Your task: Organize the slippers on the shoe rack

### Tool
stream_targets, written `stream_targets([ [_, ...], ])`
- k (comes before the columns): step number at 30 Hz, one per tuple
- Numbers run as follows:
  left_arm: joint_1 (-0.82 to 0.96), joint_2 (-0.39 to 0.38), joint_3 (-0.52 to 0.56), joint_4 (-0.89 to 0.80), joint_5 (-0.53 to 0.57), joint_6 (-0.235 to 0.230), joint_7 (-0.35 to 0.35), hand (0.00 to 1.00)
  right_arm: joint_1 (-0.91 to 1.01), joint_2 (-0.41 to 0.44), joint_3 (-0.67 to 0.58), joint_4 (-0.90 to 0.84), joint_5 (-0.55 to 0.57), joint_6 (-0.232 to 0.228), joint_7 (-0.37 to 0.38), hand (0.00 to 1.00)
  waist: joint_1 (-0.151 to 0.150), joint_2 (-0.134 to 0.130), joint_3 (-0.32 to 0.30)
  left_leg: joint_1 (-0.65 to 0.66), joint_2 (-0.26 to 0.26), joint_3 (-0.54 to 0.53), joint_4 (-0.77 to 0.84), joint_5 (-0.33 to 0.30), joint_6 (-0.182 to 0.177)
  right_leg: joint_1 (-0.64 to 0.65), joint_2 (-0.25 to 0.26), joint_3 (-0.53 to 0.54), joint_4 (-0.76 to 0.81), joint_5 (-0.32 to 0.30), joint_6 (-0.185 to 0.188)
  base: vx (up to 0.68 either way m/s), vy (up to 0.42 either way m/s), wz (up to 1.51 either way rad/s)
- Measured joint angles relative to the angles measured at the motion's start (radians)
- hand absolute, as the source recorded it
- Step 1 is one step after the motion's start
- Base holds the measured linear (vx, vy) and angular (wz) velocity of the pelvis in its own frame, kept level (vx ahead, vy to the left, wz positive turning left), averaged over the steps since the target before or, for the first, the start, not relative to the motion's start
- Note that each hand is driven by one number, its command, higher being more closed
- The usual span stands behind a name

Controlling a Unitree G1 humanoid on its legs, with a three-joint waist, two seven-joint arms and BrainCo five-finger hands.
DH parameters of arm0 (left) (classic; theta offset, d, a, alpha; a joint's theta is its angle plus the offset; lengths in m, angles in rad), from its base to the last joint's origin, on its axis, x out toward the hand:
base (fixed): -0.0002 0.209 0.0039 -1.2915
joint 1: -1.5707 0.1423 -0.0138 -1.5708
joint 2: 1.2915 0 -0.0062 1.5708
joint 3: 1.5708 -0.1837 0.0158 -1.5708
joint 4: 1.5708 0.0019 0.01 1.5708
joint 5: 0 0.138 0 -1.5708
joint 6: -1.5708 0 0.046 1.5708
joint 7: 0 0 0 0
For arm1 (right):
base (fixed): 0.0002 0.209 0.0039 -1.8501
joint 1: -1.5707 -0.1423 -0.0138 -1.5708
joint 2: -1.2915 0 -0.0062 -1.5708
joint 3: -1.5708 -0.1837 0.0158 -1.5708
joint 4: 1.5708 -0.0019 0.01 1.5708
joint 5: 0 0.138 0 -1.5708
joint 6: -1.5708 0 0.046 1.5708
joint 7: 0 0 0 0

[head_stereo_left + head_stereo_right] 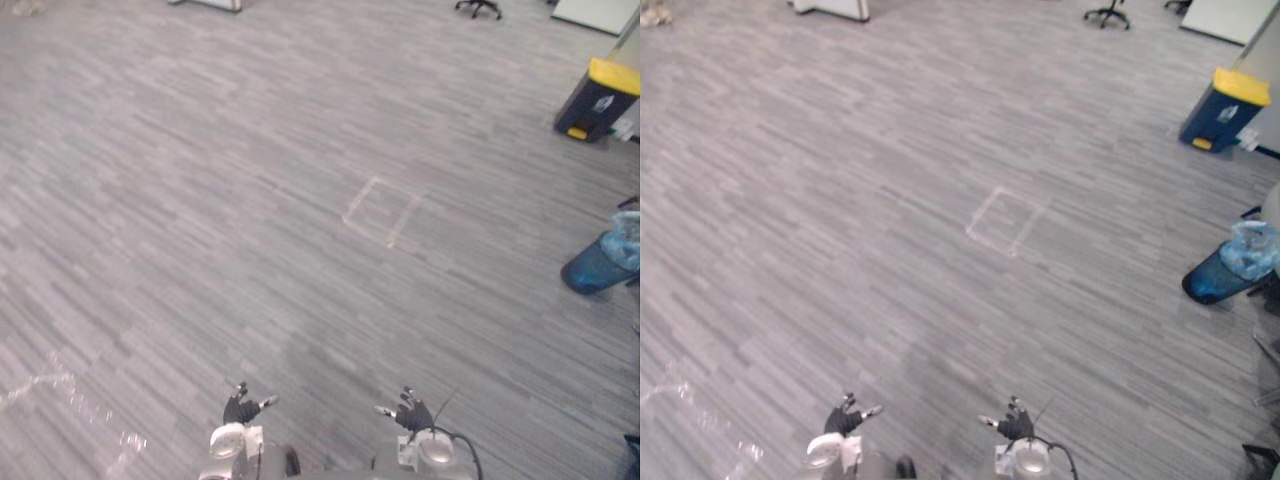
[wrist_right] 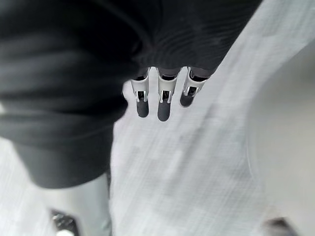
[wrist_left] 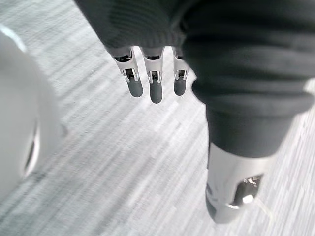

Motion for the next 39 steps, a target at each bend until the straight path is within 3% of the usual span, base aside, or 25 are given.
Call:
stream_targets([
  [1, 0.000, -0.005, -0.001, 0.002, -0.003, 0.006, 0.000, 0.00, 0.005, -0.003, -0.009, -0.024, 0.000, -0.003, 0.002, 0.00, -0.008, 0.002, 0.003, 0.079, 0.022, -0.012, -0.054, -0.013, -0.016, -0.079, 0.037, -0.052, -0.130, -0.059, -0.005, 0.51, -0.061, 0.20],
  [3, -0.004, -0.012, -0.002, 0.002, -0.005, 0.012, -0.001, 0.00, 0.005, -0.008, -0.014, -0.025, 0.000, -0.007, 0.002, 0.00, -0.021, 0.004, 0.003, 0.121, 0.040, -0.024, -0.089, -0.021, -0.026, -0.106, 0.062, -0.103, -0.318, -0.063, -0.008, 0.53, -0.140, 0.42],
  [4, -0.016, -0.020, -0.014, 0.003, -0.003, 0.013, -0.003, 0.00, 0.005, -0.009, -0.026, -0.025, 0.000, -0.008, 0.002, 0.00, -0.039, 0.003, 0.002, 0.157, 0.049, -0.051, -0.121, -0.029, -0.040, -0.120, 0.079, -0.110, -0.555, -0.025, -0.005, 0.70, -0.261, 0.88],
  [5, -0.026, -0.029, -0.026, 0.004, 0.004, 0.014, -0.005, 0.00, 0.009, -0.012, -0.034, -0.016, 0.001, -0.007, 0.002, 0.00, -0.052, 0.004, 0.003, 0.189, 0.040, -0.087, -0.149, -0.043, -0.061, -0.122, 0.093, -0.082, -0.707, 0.087, -0.012, 0.60, -0.229, 0.94],
  [6, -0.029, -0.031, -0.027, 0.006, 0.006, 0.014, -0.007, 0.00, 0.007, -0.014, -0.038, -0.014, 0.007, -0.006, 0.004, 0.00, -0.054, 0.002, -0.001, 0.205, 0.044, -0.107, -0.155, -0.043, -0.064, -0.116, 0.104, -0.071, -0.700, 0.137, -0.037, 0.53, -0.178, 0.44],
  [7, -0.031, -0.059, -0.025, 0.015, 0.019, 0.014, -0.010, 0.00, -0.007, -0.034, -0.038, -0.011, -0.002, -0.001, 0.003, 0.00, -0.044, 0.051, -0.007, 0.219, 0.078, -0.111, -0.144, -0.026, -0.083, -0.119, 0.122, -0.083, -0.653, 0.095, -0.065, 0.65, -0.197, 0.06],
  [9, -0.025, -0.069, -0.016, 0.019, 0.033, 0.015, -0.021, 0.00, -0.020, -0.041, -0.036, -0.009, -0.003, 0.007, 0.004, 0.00, -0.043, 0.064, -0.008, 0.203, 0.088, -0.128, -0.039, 0.038, -0.122, -0.106, 0.122, -0.086, -0.569, 0.004, -0.086, 0.81, -0.267, 0.00],
  [10, -0.024, -0.073, 0.006, 0.017, 0.043, 0.016, -0.021, 0.00, -0.015, -0.044, -0.028, -0.012, -0.003, 0.015, 0.003, 0.00, -0.048, 0.079, -0.006, 0.115, 0.131, -0.165, 0.231, 0.123, -0.144, -0.011, 0.143, -0.105, -0.608, -0.043, -0.093, 0.48, -0.176, 0.06],
  [11, -0.024, -0.073, 0.011, 0.016, 0.043, 0.015, -0.021, 0.00, -0.015, -0.044, -0.026, -0.012, -0.003, 0.016, 0.004, 0.00, -0.048, 0.081, -0.006, 0.090, 0.142, -0.172, 0.301, 0.157, -0.146, 0.011, 0.149, -0.108, -0.622, -0.049, -0.095, 0.68, -0.217, 0.02],
  [12, -0.012, -0.069, 0.046, 0.003, 0.042, 0.015, -0.022, 0.00, -0.011, -0.044, 0.004, -0.013, -0.001, 0.019, 0.003, 0.00, -0.042, 0.086, -0.005, -0.026, 0.196, -0.185, 0.578, 0.267, -0.185, 0.116, 0.177, -0.112, -0.694, -0.067, -0.110, 0.42, -0.104, -0.13],
  [15, 0.022, -0.069, 0.080, -0.043, 0.040, 0.013, -0.020, 0.00, -0.009, -0.019, 0.041, -0.013, -0.001, 0.021, 0.002, 0.00, -0.012, 0.074, -0.003, -0.183, 0.265, -0.115, 0.809, 0.199, -0.146, 0.300, 0.211, -0.081, -0.815, -0.097, -0.127, 0.46, -0.067, -0.38],
  [18, 0.023, -0.068, 0.081, -0.071, 0.038, 0.010, -0.018, 0.00, -0.003, -0.001, 0.041, 0.000, -0.001, 0.024, 0.002, 0.00, 0.014, 0.077, -0.009, -0.338, 0.254, -0.002, 0.659, 0.111, -0.099, 0.435, 0.194, -0.022, -0.933, -0.109, -0.113, 0.49, 0.055, -0.54],
  [20, 0.028, -0.068, 0.081, -0.077, 0.037, -0.003, -0.007, 0.00, -0.008, 0.014, 0.035, 0.025, -0.001, 0.026, 0.000, 0.00, 0.021, 0.074, -0.011, -0.369, 0.150, -0.003, 0.177, 0.145, -0.095, 0.513, 0.138, 0.031, -0.988, -0.134, -0.058, 0.69, 0.247, -0.73],
  [21, 0.033, -0.069, 0.079, -0.078, 0.037, -0.005, -0.007, 0.00, -0.008, 0.012, 0.035, 0.028, -0.002, 0.026, 0.000, 0.00, 0.022, 0.077, -0.014, -0.368, 0.130, -0.034, 0.082, 0.180, -0.102, 0.521, 0.131, 0.045, -0.997, -0.142, -0.050, 0.59, 0.297, -0.83],
  [22, 0.035, -0.064, 0.078, -0.078, 0.038, -0.011, -0.005, 0.00, -0.016, 0.011, 0.039, 0.057, -0.004, 0.026, -0.002, 0.00, 0.035, 0.061, -0.022, -0.355, 0.077, -0.077, 0.046, 0.282, -0.085, 0.546, 0.107, 0.098, -1.015, -0.155, -0.034, 0.49, 0.256, -0.55],
  [23, 0.030, -0.052, 0.077, -0.073, 0.038, -0.010, -0.004, 0.00, -0.018, 0.019, 0.043, 0.065, -0.004, 0.029, -0.003, 0.00, 0.027, 0.047, -0.034, -0.351, 0.057, -0.065, 0.041, 0.262, -0.091, 0.544, 0.086, 0.108, -1.017, -0.143, -0.042, 0.61, 0.304, -0.36],
  [25, 0.018, -0.030, 0.073, -0.054, 0.040, -0.009, -0.003, 0.00, -0.012, 0.029, 0.039, 0.066, -0.032, 0.029, 0.000, 0.00, 0.014, 0.025, -0.038, -0.356, 0.055, -0.056, 0.123, 0.231, -0.036, 0.529, 0.064, 0.151, -0.960, -0.077, -0.007, 0.52, 0.264, -0.09],
  [27, 0.018, -0.020, 0.073, -0.048, 0.039, -0.006, -0.003, 0.00, -0.005, 0.028, 0.037, 0.065, -0.039, 0.028, 0.003, 0.00, 0.020, 0.003, -0.053, -0.307, 0.050, -0.023, 0.167, 0.194, -0.007, 0.464, 0.063, 0.222, -0.762, -0.015, 0.011, 0.51, 0.246, -0.64],
  [29, 0.021, -0.016, 0.046, -0.020, 0.040, -0.001, -0.004, 0.00, -0.005, 0.028, 0.030, 0.055, -0.040, 0.024, 0.005, 0.00, 0.016, 0.013, -0.042, -0.133, 0.035, 0.009, 0.060, 0.091, -0.026, 0.238, 0.060, 0.211, -0.257, 0.123, 0.099, 0.53, 0.205, -0.91],
  [31, 0.010, -0.007, 0.024, 0.003, 0.040, 0.019, -0.006, 0.00, -0.005, 0.034, 0.026, 0.026, -0.039, 0.022, 0.009, 0.00, 0.001, -0.008, -0.030, -0.040, 0.009, 0.028, 0.018, 0.070, -0.017, 0.135, 0.043, 0.167, -0.065, 0.045, 0.038, 0.46, 0.122, -0.45],
  [32, 0.000, -0.014, 0.000, 0.017, 0.041, 0.022, -0.008, 0.00, -0.002, 0.033, 0.006, 0.015, -0.039, 0.020, 0.012, 0.00, -0.005, 0.002, -0.026, 0.045, 0.014, 0.030, -0.032, 0.057, -0.013, 0.076, 0.053, 0.077, -0.050, -0.018, 0.002, 0.45, 0.068, -0.24],
  [35, 0.000, -0.031, -0.008, 0.024, 0.041, 0.022, -0.012, 0.00, -0.004, 0.026, -0.016, 0.010, -0.039, 0.010, 0.013, 0.00, -0.014, 0.007, -0.025, 0.146, 0.026, 0.029, -0.116, 0.056, -0.016, 0.008, 0.063, -0.068, -0.275, -0.098, -0.025, 0.39, 0.011, 0.13],
  [37, 0.000, -0.038, -0.011, 0.024, 0.041, 0.022, -0.022, 0.00, -0.014, 0.024, -0.041, 0.012, -0.039, 0.012, 0.013, 0.00, -0.026, 0.013, -0.024, 0.193, 0.041, 0.029, -0.155, 0.038, -0.045, -0.032, 0.076, -0.129, -0.513, -0.075, -0.034, 0.45, -0.081, 0.35],
  [38, 0.003, -0.037, -0.017, 0.024, 0.042, 0.024, -0.025, 0.00, -0.019, 0.020, -0.040, 0.016, -0.039, 0.014, 0.013, 0.00, -0.027, 0.014, -0.024, 0.215, 0.041, 0.032, -0.177, 0.029, -0.060, -0.042, 0.085, -0.147, -0.652, -0.018, -0.042, 0.62, -0.168, 0.13],
  [39, 0.003, -0.042, -0.027, 0.041, 0.045, 0.024, -0.028, 0.00, -0.024, 0.011, -0.043, 0.016, -0.040, 0.013, 0.013, 0.00, -0.032, 0.023, -0.021, 0.273, 0.033, 0.028, -0.204, 0.022, -0.070, -0.034, 0.094, -0.165, -0.705, 0.118, -0.099, 0.53, -0.148, 0.02],
])
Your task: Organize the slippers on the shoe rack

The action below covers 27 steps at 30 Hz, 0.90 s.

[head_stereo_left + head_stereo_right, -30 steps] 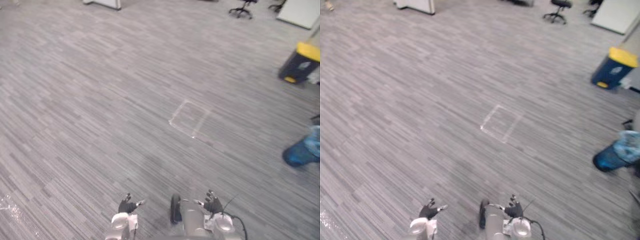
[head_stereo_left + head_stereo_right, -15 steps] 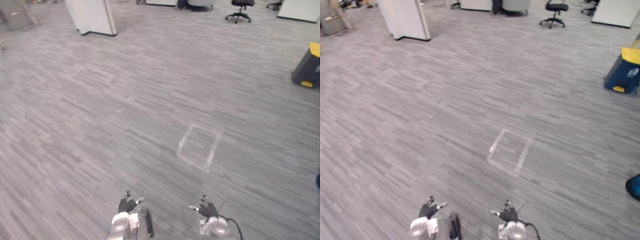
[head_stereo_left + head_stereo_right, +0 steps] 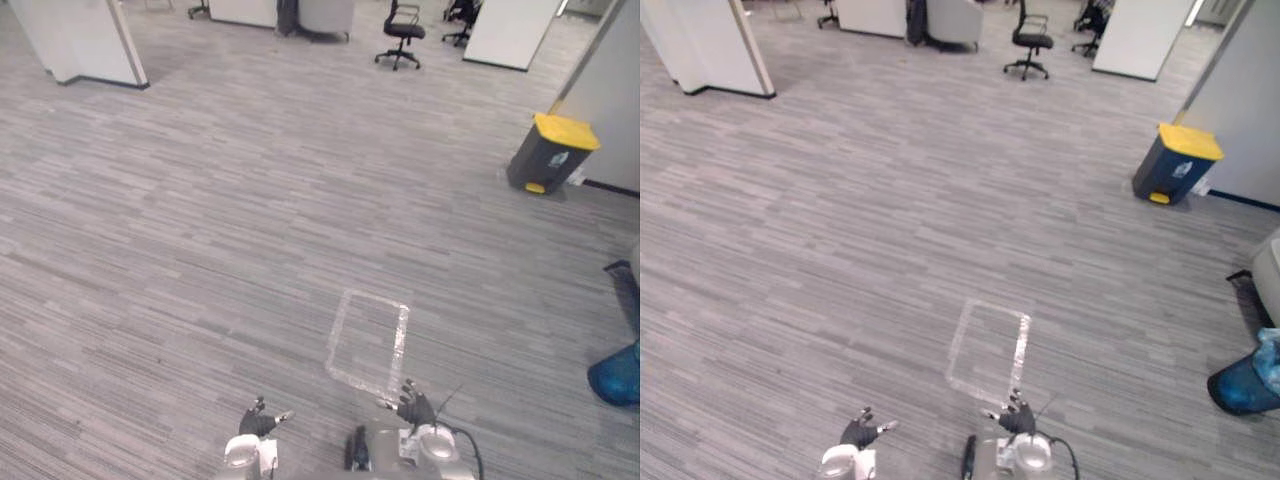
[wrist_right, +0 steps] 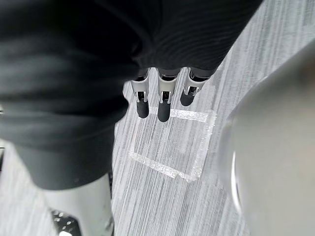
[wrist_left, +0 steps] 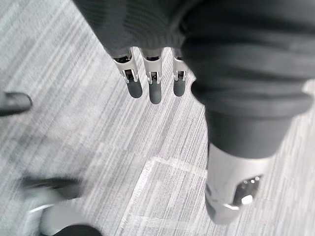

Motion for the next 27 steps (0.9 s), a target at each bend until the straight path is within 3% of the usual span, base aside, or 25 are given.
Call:
stream_targets([
  [1, -0.001, -0.004, -0.001, 0.003, 0.000, 0.001, 0.000, 0.00, -0.003, -0.003, 0.000, 0.001, 0.000, 0.000, 0.000, 0.00, 0.000, 0.003, -0.002, 0.007, 0.004, 0.000, -0.001, 0.000, 0.000, -0.001, 0.005, -0.003, 0.012, -0.012, 0.005, 0.54, -0.138, -0.12],
  [2, -0.002, -0.016, -0.002, 0.002, 0.008, 0.000, -0.003, 0.00, -0.011, -0.016, 0.001, 0.005, 0.000, 0.006, 0.000, 0.00, -0.001, 0.030, -0.008, 0.018, 0.021, 0.004, 0.015, 0.011, 0.002, -0.002, 0.012, -0.003, 0.049, -0.059, -0.002, 0.41, -0.129, -0.14],
  [4, -0.007, -0.032, 0.000, 0.002, 0.018, 0.000, -0.009, 0.00, -0.013, -0.027, -0.012, 0.002, 0.000, 0.009, -0.001, 0.00, -0.009, 0.059, -0.013, -0.006, 0.055, -0.014, 0.140, 0.031, -0.029, 0.015, 0.027, -0.005, 0.103, -0.136, -0.017, 0.50, -0.203, -0.12],
  [6, -0.007, -0.032, 0.019, -0.004, 0.027, 0.000, -0.021, 0.00, -0.009, -0.024, -0.019, 0.001, 0.002, 0.012, 0.000, 0.00, -0.020, 0.069, -0.015, -0.138, 0.125, -0.085, 0.490, 0.114, -0.081, 0.090, 0.067, -0.002, 0.075, -0.185, -0.023, 0.50, -0.239, -0.09],
  [7, -0.005, -0.029, 0.035, -0.006, 0.030, 0.000, -0.021, 0.00, -0.003, -0.024, -0.012, -0.002, 0.003, 0.011, -0.001, 0.00, -0.017, 0.069, -0.010, -0.238, 0.167, -0.131, 0.708, 0.211, -0.115, 0.144, 0.097, 0.006, 0.034, -0.191, -0.031, 0.58, -0.196, -0.51],
  [8, 0.008, -0.028, 0.062, -0.030, 0.030, 0.000, -0.021, 0.00, 0.003, -0.020, 0.008, 0.001, 0.003, 0.014, -0.004, 0.00, -0.004, 0.073, -0.010, -0.338, 0.198, -0.136, 0.933, 0.209, -0.119, 0.217, 0.136, 0.039, -0.018, -0.199, -0.048, 0.48, -0.109, -0.75],
  [10, 0.020, -0.023, 0.067, -0.059, 0.034, -0.004, -0.020, 0.00, 0.007, -0.006, 0.027, 0.005, 0.004, 0.016, -0.004, 0.00, 0.007, 0.057, -0.007, -0.424, 0.200, -0.116, 1.026, 0.160, -0.098, 0.318, 0.162, 0.103, -0.088, -0.206, -0.059, 0.53, -0.052, -1.18],
  [11, 0.027, -0.024, 0.069, -0.074, 0.033, -0.006, -0.020, 0.00, 0.011, 0.002, 0.030, 0.008, 0.004, 0.021, -0.004, 0.00, 0.018, 0.052, -0.010, -0.473, 0.202, -0.062, 0.963, 0.104, -0.064, 0.384, 0.166, 0.164, -0.139, -0.205, -0.058, 0.46, 0.009, -1.30],
  [12, 0.027, -0.024, 0.069, -0.077, 0.033, -0.007, -0.019, 0.00, 0.011, 0.004, 0.030, 0.009, 0.004, 0.021, -0.005, 0.00, 0.022, 0.051, -0.012, -0.489, 0.200, -0.044, 0.918, 0.086, -0.053, 0.401, 0.165, 0.191, -0.152, -0.204, -0.057, 0.45, 0.068, -1.40],
  [14, 0.026, -0.028, 0.068, -0.085, 0.033, -0.010, -0.019, 0.00, 0.016, 0.015, 0.017, 0.011, 0.005, 0.030, -0.010, 0.00, 0.035, 0.050, -0.013, -0.547, 0.167, -0.058, 0.632, 0.043, -0.031, 0.471, 0.158, 0.304, -0.210, -0.206, -0.038, 0.46, 0.148, -1.39],
  [15, 0.026, -0.027, 0.068, -0.089, 0.033, -0.010, -0.019, 0.00, 0.016, 0.019, 0.011, 0.011, 0.005, 0.030, -0.013, 0.00, 0.038, 0.048, -0.013, -0.559, 0.149, -0.094, 0.556, 0.044, -0.032, 0.480, 0.154, 0.332, -0.214, -0.211, -0.029, 0.48, 0.239, -1.45],
  [17, 0.025, -0.027, 0.065, -0.089, 0.033, -0.012, -0.018, 0.00, 0.024, 0.023, 0.008, 0.013, 0.003, 0.029, -0.016, 0.00, 0.045, 0.042, -0.018, -0.576, 0.056, -0.322, 0.301, 0.077, -0.033, 0.506, 0.117, 0.435, -0.215, -0.261, 0.014, 0.59, 0.392, -1.52],
  [18, 0.025, -0.027, 0.064, -0.088, 0.033, -0.011, -0.018, 0.00, 0.029, 0.021, 0.009, 0.011, 0.003, 0.028, -0.018, 0.00, 0.046, 0.043, -0.020, -0.576, 0.045, -0.360, 0.284, 0.111, -0.050, 0.507, 0.110, 0.459, -0.202, -0.282, 0.026, 0.61, 0.454, -1.69],
  [19, 0.026, -0.022, 0.066, -0.079, 0.033, -0.011, -0.016, 0.00, 0.031, 0.021, 0.008, 0.021, 0.003, 0.028, -0.017, 0.00, 0.046, 0.033, -0.036, -0.563, 0.024, -0.328, 0.322, 0.147, -0.059, 0.502, 0.082, 0.516, -0.150, -0.321, 0.062, 0.41, 0.319, -1.18],
  [20, 0.026, -0.017, 0.068, -0.077, 0.033, -0.011, -0.015, 0.00, 0.033, 0.027, 0.009, 0.020, 0.003, 0.027, -0.017, 0.00, 0.041, 0.023, -0.045, -0.554, 0.023, -0.294, 0.323, 0.140, -0.057, 0.490, 0.071, 0.522, -0.129, -0.319, 0.066, 0.50, 0.374, -1.41],
  [21, 0.025, -0.009, 0.069, -0.063, 0.033, -0.009, -0.010, 0.00, 0.047, 0.036, 0.013, 0.019, 0.002, 0.027, -0.012, 0.00, 0.044, 0.001, -0.064, -0.532, 0.023, -0.233, 0.323, 0.121, -0.040, 0.431, 0.056, 0.520, -0.046, -0.300, 0.090, 0.36, 0.277, -0.99],
  [22, 0.024, -0.006, 0.069, -0.061, 0.033, -0.009, -0.008, 0.00, 0.049, 0.040, 0.013, 0.016, 0.002, 0.026, -0.011, 0.00, 0.048, -0.003, -0.068, -0.520, 0.027, -0.199, 0.321, 0.114, -0.029, 0.396, 0.051, 0.514, 0.012, -0.285, 0.092, 0.42, 0.338, -1.23],
  [24, 0.020, 0.002, 0.067, -0.058, 0.032, -0.006, -0.005, 0.00, 0.043, 0.051, 0.009, 0.012, 0.001, 0.028, -0.009, 0.00, 0.051, -0.007, -0.055, -0.416, 0.027, -0.108, 0.240, 0.102, -0.009, 0.287, 0.010, 0.403, 0.206, -0.223, 0.158, 0.33, 0.289, -1.25],
  [27, 0.014, 0.011, 0.061, -0.020, 0.016, -0.003, 0.007, 0.00, 0.039, 0.057, 0.009, 0.008, 0.001, 0.022, -0.009, 0.00, 0.042, -0.003, -0.050, -0.247, 0.024, -0.012, 0.107, 0.100, -0.004, 0.229, -0.043, 0.168, 0.337, -0.274, 0.110, 0.22, 0.185, -0.94],
])
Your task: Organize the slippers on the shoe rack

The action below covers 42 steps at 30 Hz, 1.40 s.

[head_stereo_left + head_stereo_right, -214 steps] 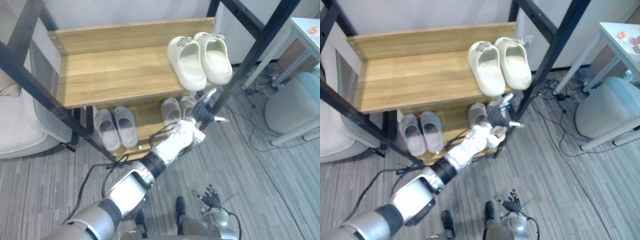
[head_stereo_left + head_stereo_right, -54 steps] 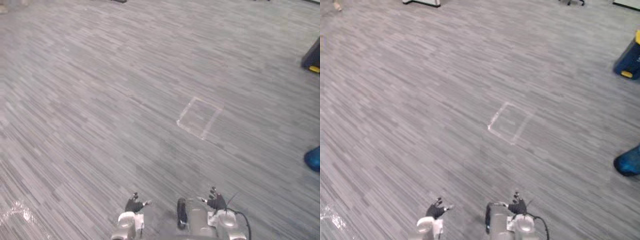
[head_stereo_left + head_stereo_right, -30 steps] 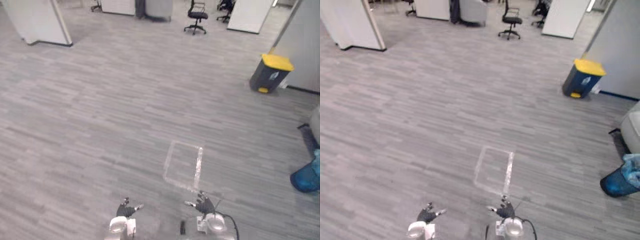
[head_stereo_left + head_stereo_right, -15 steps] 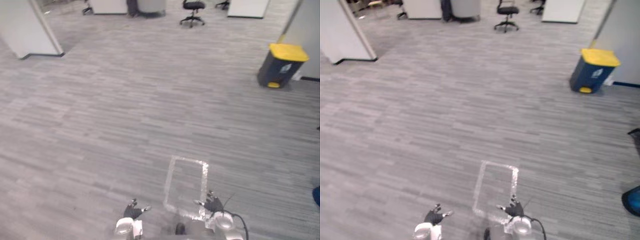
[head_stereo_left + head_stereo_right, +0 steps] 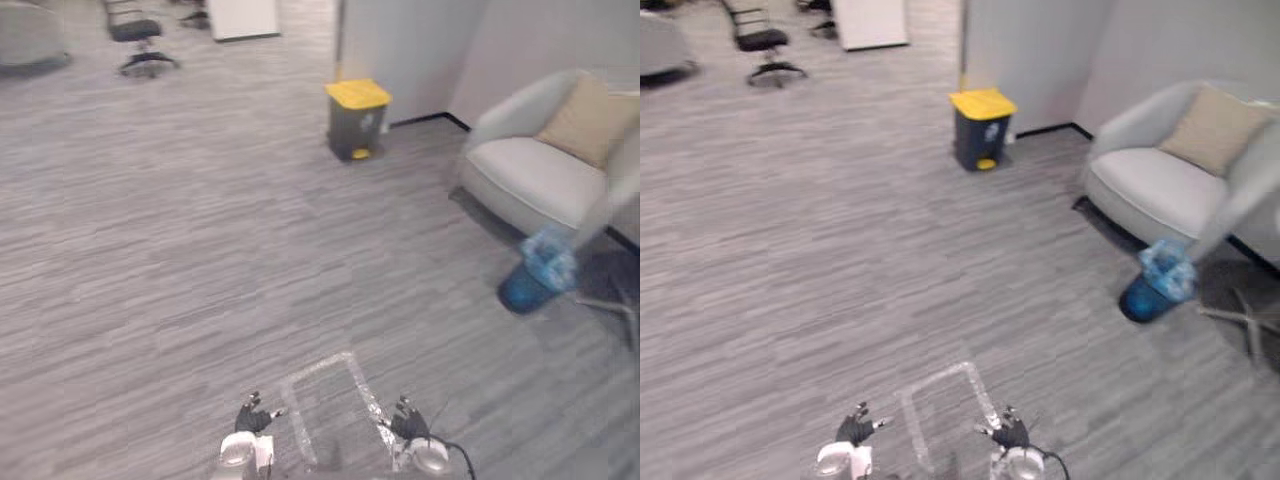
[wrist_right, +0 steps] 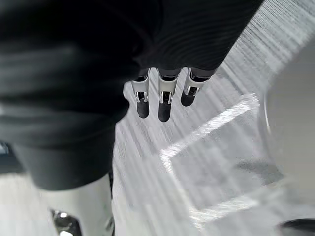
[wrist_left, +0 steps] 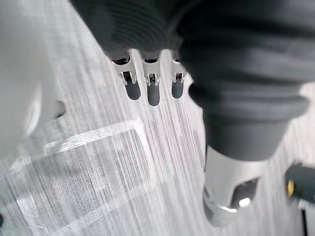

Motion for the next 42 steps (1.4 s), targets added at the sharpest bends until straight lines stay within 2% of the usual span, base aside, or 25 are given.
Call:
stream_targets([
  [3, -0.020, 0.005, -0.028, 0.029, 0.001, 0.000, -0.002, 0.00, -0.019, -0.006, -0.007, 0.013, -0.001, -0.004, 0.000, 0.00, -0.012, 0.005, 0.002, 0.053, 0.005, 0.049, -0.071, 0.000, 0.000, -0.075, 0.000, -0.147, -0.094, -0.029, -0.014, 0.23, 0.038, -0.44],
  [4, -0.023, 0.005, -0.040, 0.043, 0.001, 0.001, -0.004, 0.00, -0.036, -0.014, -0.007, 0.023, -0.001, -0.004, 0.000, 0.00, -0.013, 0.020, 0.011, 0.064, 0.021, 0.074, -0.085, 0.000, -0.001, -0.109, 0.014, -0.201, -0.164, -0.022, -0.027, 0.23, -0.040, -0.51],
  [5, -0.028, 0.009, -0.055, 0.048, 0.002, 0.002, -0.006, 0.00, -0.052, -0.021, -0.007, 0.038, -0.001, -0.005, 0.001, 0.00, -0.015, 0.029, 0.017, 0.073, 0.029, 0.085, -0.092, 0.000, -0.003, -0.121, 0.027, -0.248, -0.254, 0.019, -0.050, 0.24, -0.045, -0.53],
  [6, -0.029, 0.017, -0.074, 0.057, 0.003, 0.000, -0.008, 0.00, -0.055, -0.026, -0.007, 0.044, -0.002, -0.004, 0.001, 0.00, -0.015, 0.021, 0.017, 0.087, 0.022, 0.098, -0.100, -0.002, -0.006, -0.121, 0.031, -0.278, -0.372, 0.112, -0.071, 0.29, -0.069, -0.51],
  [7, -0.037, 0.016, -0.079, 0.078, 0.004, 0.003, -0.015, 0.00, -0.061, -0.045, -0.024, 0.048, -0.004, -0.010, 0.002, 0.00, -0.019, 0.041, 0.026, 0.119, 0.034, 0.096, -0.101, -0.018, -0.033, -0.101, 0.054, -0.280, -0.387, 0.172, -0.118, 0.33, -0.082, -0.53],
  [9, -0.038, -0.007, -0.064, 0.078, 0.019, 0.003, -0.028, 0.00, -0.061, -0.059, -0.061, 0.051, -0.003, -0.012, 0.002, 0.00, -0.022, 0.067, 0.031, 0.129, 0.059, 0.093, -0.056, -0.007, -0.050, -0.068, 0.080, -0.270, -0.404, 0.152, -0.127, 0.33, -0.129, -0.39],
  [10, -0.037, -0.016, -0.056, 0.077, 0.026, 0.003, -0.031, 0.00, -0.060, -0.065, -0.070, 0.051, -0.003, -0.012, 0.003, 0.00, -0.027, 0.068, 0.033, 0.122, 0.070, 0.089, -0.006, -0.005, -0.053, -0.051, 0.086, -0.266, -0.412, 0.141, -0.125, 0.31, -0.192, -0.18],
  [11, -0.038, -0.032, -0.034, 0.071, 0.036, 0.004, -0.035, 0.00, -0.052, -0.071, -0.077, 0.052, -0.003, -0.010, 0.004, 0.00, -0.035, 0.066, 0.035, 0.084, 0.103, 0.072, 0.140, -0.005, -0.054, -0.002, 0.098, -0.263, -0.445, 0.135, -0.127, 0.30, -0.179, -0.12],
  [12, -0.037, -0.037, -0.021, 0.052, 0.040, 0.004, -0.035, 0.00, -0.042, -0.076, -0.077, 0.048, -0.004, -0.008, 0.004, 0.00, -0.038, 0.063, 0.038, 0.041, 0.133, 0.057, 0.283, 0.009, -0.070, 0.039, 0.112, -0.252, -0.472, 0.130, -0.129, 0.27, -0.148, -0.23],
  [13, -0.031, -0.038, -0.011, 0.031, 0.040, 0.003, -0.038, 0.00, -0.031, -0.076, -0.074, 0.037, -0.004, -0.003, 0.004, 0.00, -0.037, 0.061, 0.039, -0.006, 0.159, 0.031, 0.431, 0.052, -0.072, 0.067, 0.122, -0.235, -0.489, 0.121, -0.133, 0.23, -0.085, -0.66],
  [14, -0.014, -0.038, 0.009, 0.010, 0.039, 0.001, -0.038, 0.00, -0.029, -0.077, -0.058, 0.036, -0.003, -0.003, 0.004, 0.00, -0.024, 0.050, 0.044, -0.072, 0.184, 0.003, 0.594, 0.070, -0.081, 0.092, 0.134, -0.187, -0.494, 0.106, -0.141, 0.22, -0.057, -1.07],
  [16, -0.011, -0.039, 0.036, -0.015, 0.038, -0.002, -0.036, 0.00, -0.031, -0.075, -0.044, 0.038, -0.002, 0.003, 0.005, 0.00, -0.008, 0.050, 0.044, -0.136, 0.188, -0.010, 0.686, -0.002, -0.065, 0.123, 0.142, -0.101, -0.503, 0.096, -0.148, 0.28, 0.036, -1.32],
  [18, -0.008, -0.040, 0.045, -0.024, 0.038, -0.003, -0.035, 0.00, -0.032, -0.074, -0.044, 0.039, -0.001, 0.004, 0.004, 0.00, -0.004, 0.045, 0.044, -0.180, 0.174, -0.010, 0.599, -0.049, -0.044, 0.157, 0.137, -0.029, -0.522, 0.094, -0.142, 0.27, 0.110, -1.18],
  [20, -0.008, -0.040, 0.045, -0.027, 0.038, -0.006, -0.034, 0.00, -0.029, -0.072, -0.044, 0.040, -0.001, 0.006, 0.004, 0.00, 0.004, 0.040, 0.043, -0.202, 0.139, -0.050, 0.435, -0.062, -0.046, 0.174, 0.127, 0.041, -0.530, 0.092, -0.124, 0.23, 0.184, -1.11],
  [22, -0.009, -0.040, 0.043, -0.026, 0.039, -0.006, -0.031, 0.00, -0.027, -0.069, -0.041, 0.041, -0.001, 0.006, 0.004, 0.00, 0.006, 0.033, 0.038, -0.222, 0.049, -0.217, 0.222, -0.054, -0.044, 0.174, 0.106, 0.116, -0.531, 0.082, -0.092, 0.25, 0.276, -1.06],
  [23, -0.010, -0.040, 0.035, -0.025, 0.039, -0.007, -0.028, 0.00, -0.024, -0.072, -0.038, 0.042, -0.001, 0.005, 0.004, 0.00, 0.007, 0.037, 0.035, -0.220, 0.016, -0.296, 0.142, -0.030, -0.040, 0.171, 0.104, 0.145, -0.527, 0.075, -0.071, 0.31, 0.390, -1.20],
  [24, -0.011, -0.035, 0.005, -0.012, 0.040, -0.004, -0.027, 0.00, -0.022, -0.080, -0.037, 0.058, -0.001, 0.004, 0.003, 0.00, 0.006, 0.055, 0.017, -0.216, -0.001, -0.369, 0.094, 0.070, -0.080, 0.173, 0.111, 0.195, -0.513, 0.051, -0.028, 0.25, 0.334, -0.86],
  [25, -0.013, -0.031, 0.005, -0.007, 0.040, -0.003, -0.026, 0.00, -0.022, -0.081, -0.036, 0.064, -0.001, 0.005, 0.003, 0.00, 0.005, 0.045, 0.011, -0.214, -0.006, -0.355, 0.096, 0.072, -0.075, 0.173, 0.102, 0.199, -0.508, 0.050, -0.020, 0.30, 0.356, -0.77],
  [27, -0.007, -0.017, 0.004, -0.005, 0.040, -0.004, -0.022, 0.00, -0.001, -0.059, -0.036, 0.067, -0.001, 0.004, 0.005, 0.00, 0.014, 0.006, -0.013, -0.175, -0.032, -0.298, 0.059, 0.070, -0.066, 0.172, 0.058, 0.185, -0.506, 0.054, -0.003, 0.19, 0.192, -0.54],
  [28, -0.004, -0.007, 0.000, -0.001, 0.040, -0.003, -0.022, 0.00, 0.006, -0.042, -0.036, 0.076, 0.000, 0.004, 0.006, 0.00, 0.018, -0.024, -0.031, -0.155, -0.053, -0.279, 0.038, 0.070, -0.065, 0.175, 0.032, 0.184, -0.516, 0.054, 0.007, 0.13, 0.134, -0.46],
  [30, -0.003, -0.004, -0.020, 0.004, 0.040, 0.000, -0.023, 0.00, 0.017, -0.034, -0.040, 0.075, 0.001, 0.001, 0.007, 0.00, 0.010, -0.037, -0.041, -0.130, -0.075, -0.275, 0.004, 0.080, -0.049, 0.192, 0.011, 0.179, -0.543, 0.070, 0.028, 0.12, 0.130, -0.14],
  [33, -0.003, -0.001, -0.047, 0.020, 0.041, -0.001, -0.025, 0.00, 0.019, -0.038, -0.047, 0.079, 0.001, 0.002, 0.009, 0.00, 0.010, -0.032, -0.044, -0.091, -0.089, -0.259, -0.078, 0.106, -0.019, 0.195, -0.003, 0.168, -0.570, 0.081, 0.028, 0.07, 0.059, -0.04],
  [37, -0.004, 0.004, -0.069, 0.046, 0.042, -0.003, -0.025, 0.00, 0.015, -0.052, -0.068, 0.102, 0.001, 0.003, 0.010, 0.00, 0.010, -0.016, -0.055, -0.025, -0.079, -0.223, -0.201, 0.159, -0.029, 0.200, 0.006, 0.194, -0.615, 0.086, 0.025, -0.01, -0.058, -0.34],
  [40, -0.014, 0.000, -0.094, 0.071, 0.045, -0.004, -0.026, 0.00, 0.002, -0.084, -0.084, 0.134, 0.001, 0.006, 0.008, 0.00, 0.010, 0.022, -0.048, -0.012, -0.049, -0.169, -0.258, 0.184, -0.034, 0.166, 0.040, 0.216, -0.651, 0.134, 0.022, -0.04, -0.077, -0.58],
  [42, -0.015, -0.003, -0.095, 0.078, 0.044, -0.004, -0.026, 0.00, -0.006, -0.110, -0.084, 0.159, 0.003, 0.007, 0.005, 0.00, 0.009, 0.048, -0.041, -0.015, -0.013, -0.129, -0.249, 0.176, -0.040, 0.142, 0.069, 0.130, -0.666, 0.197, 0.025, -0.07, -0.103, -0.73],
])
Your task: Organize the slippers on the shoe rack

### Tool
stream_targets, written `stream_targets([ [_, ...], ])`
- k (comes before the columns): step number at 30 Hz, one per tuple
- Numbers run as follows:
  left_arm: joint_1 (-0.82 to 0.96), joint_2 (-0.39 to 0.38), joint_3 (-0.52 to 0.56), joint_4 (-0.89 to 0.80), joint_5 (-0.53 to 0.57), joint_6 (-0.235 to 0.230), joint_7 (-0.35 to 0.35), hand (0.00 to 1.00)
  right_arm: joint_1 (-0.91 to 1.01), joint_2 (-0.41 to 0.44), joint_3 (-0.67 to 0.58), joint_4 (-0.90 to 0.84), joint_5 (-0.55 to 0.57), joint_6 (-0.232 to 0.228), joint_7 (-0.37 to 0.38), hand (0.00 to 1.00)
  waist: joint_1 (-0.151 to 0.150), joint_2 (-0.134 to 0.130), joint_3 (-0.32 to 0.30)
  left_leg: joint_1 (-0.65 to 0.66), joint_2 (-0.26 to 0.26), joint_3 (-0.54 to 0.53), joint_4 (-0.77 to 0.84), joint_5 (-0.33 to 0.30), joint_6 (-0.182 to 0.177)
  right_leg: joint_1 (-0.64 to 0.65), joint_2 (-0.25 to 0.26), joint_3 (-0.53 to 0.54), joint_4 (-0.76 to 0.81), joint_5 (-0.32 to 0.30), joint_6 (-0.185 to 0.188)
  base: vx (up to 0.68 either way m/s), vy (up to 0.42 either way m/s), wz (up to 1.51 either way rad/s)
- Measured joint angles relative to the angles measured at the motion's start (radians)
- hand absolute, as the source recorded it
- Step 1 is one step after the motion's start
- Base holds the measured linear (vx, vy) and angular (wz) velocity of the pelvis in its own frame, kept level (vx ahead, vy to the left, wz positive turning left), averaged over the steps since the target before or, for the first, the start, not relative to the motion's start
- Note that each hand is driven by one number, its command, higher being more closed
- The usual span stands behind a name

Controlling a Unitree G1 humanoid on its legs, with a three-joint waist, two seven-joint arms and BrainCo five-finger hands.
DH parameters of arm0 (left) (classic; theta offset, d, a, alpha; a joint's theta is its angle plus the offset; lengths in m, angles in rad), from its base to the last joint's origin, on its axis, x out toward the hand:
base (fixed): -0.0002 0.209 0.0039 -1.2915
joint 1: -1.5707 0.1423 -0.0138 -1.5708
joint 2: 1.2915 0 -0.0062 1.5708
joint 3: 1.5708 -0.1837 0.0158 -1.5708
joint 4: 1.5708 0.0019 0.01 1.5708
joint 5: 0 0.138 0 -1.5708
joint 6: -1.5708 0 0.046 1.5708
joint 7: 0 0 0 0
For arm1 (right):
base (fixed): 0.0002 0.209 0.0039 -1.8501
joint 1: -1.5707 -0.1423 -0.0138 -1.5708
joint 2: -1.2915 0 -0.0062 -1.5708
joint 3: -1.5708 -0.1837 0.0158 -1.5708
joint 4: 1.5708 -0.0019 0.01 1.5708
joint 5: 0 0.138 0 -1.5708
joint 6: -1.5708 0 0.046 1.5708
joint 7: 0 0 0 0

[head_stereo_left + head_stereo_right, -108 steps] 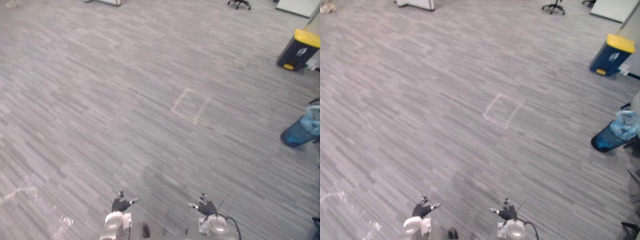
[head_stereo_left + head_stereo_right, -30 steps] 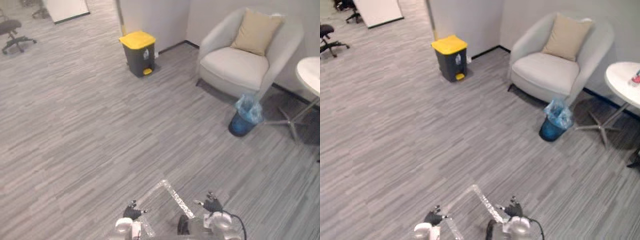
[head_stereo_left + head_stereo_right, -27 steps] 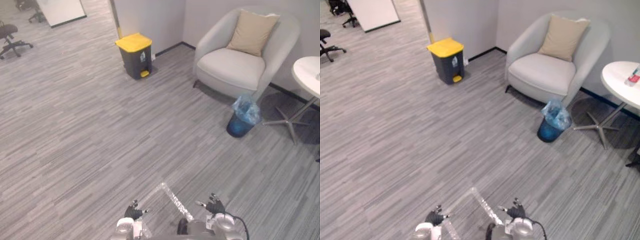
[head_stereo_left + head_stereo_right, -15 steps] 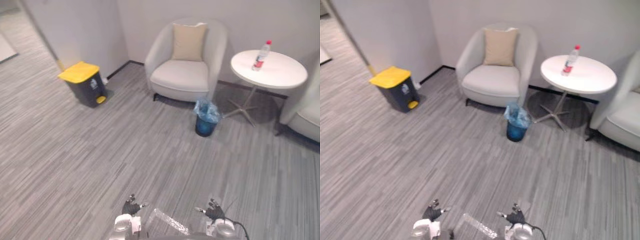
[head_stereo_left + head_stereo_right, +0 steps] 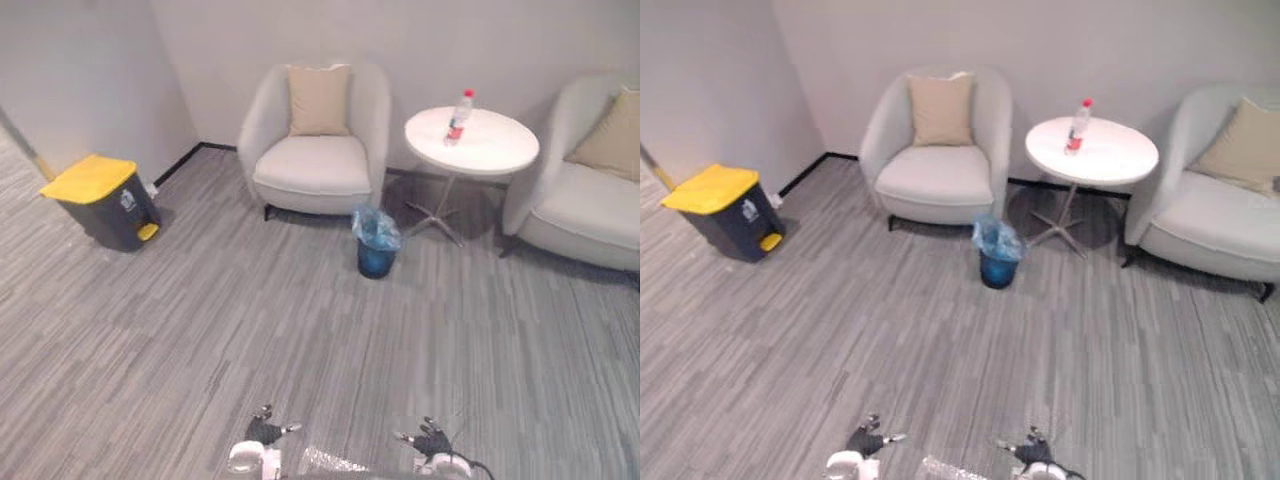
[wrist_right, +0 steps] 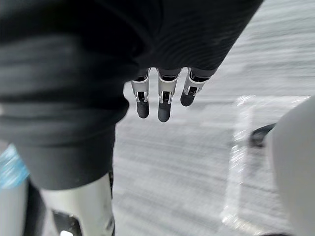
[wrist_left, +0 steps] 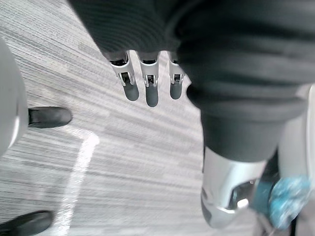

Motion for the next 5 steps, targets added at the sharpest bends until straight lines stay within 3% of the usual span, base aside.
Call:
stream_targets([
  [1, -0.001, 0.006, -0.001, 0.001, 0.000, 0.000, 0.000, 0.00, 0.000, -0.002, 0.000, 0.001, -0.002, 0.000, -0.007, 0.00, 0.000, -0.002, -0.002, -0.010, 0.008, 0.007, 0.009, -0.008, -0.001, -0.001, 0.006, -0.048, -0.022, 0.020, -0.008, -0.07, -0.103, -0.62],
  [5, -0.005, 0.026, -0.022, 0.007, 0.000, 0.000, -0.001, 0.00, 0.001, 0.004, -0.032, 0.001, -0.001, -0.001, -0.018, 0.00, -0.009, -0.030, 0.003, -0.014, -0.005, 0.005, 0.021, -0.011, -0.002, 0.002, -0.006, -0.044, -0.052, 0.026, -0.014, -0.06, -0.020, -0.19],
])
